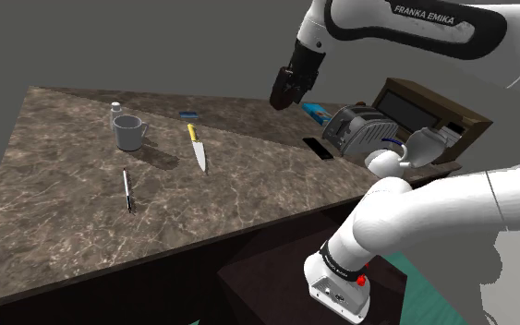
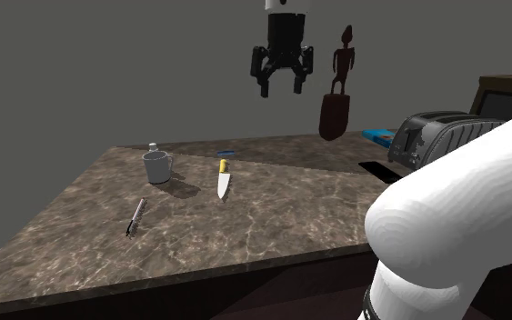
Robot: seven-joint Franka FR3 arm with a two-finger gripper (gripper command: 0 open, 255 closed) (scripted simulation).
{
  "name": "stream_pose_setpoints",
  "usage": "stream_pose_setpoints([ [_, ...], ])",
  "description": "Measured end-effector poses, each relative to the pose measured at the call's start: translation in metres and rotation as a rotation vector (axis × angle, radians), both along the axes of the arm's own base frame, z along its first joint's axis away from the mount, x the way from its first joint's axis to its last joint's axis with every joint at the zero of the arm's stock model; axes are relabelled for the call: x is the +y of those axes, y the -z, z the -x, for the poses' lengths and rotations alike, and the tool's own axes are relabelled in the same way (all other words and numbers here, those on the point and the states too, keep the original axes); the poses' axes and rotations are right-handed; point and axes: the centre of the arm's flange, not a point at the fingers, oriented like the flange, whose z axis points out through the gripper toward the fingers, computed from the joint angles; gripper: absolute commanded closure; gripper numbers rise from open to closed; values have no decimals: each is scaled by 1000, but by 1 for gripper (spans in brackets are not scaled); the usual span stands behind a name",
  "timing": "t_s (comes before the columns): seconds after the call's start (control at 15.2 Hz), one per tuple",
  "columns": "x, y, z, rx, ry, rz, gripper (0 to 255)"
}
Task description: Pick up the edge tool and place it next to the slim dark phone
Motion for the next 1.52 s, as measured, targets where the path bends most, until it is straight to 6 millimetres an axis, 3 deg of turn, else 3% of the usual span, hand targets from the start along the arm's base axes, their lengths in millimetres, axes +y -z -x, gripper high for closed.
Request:
stream_pose_setpoints([
  [1.52,-8,196,-231,9,-56,-32,0],
])
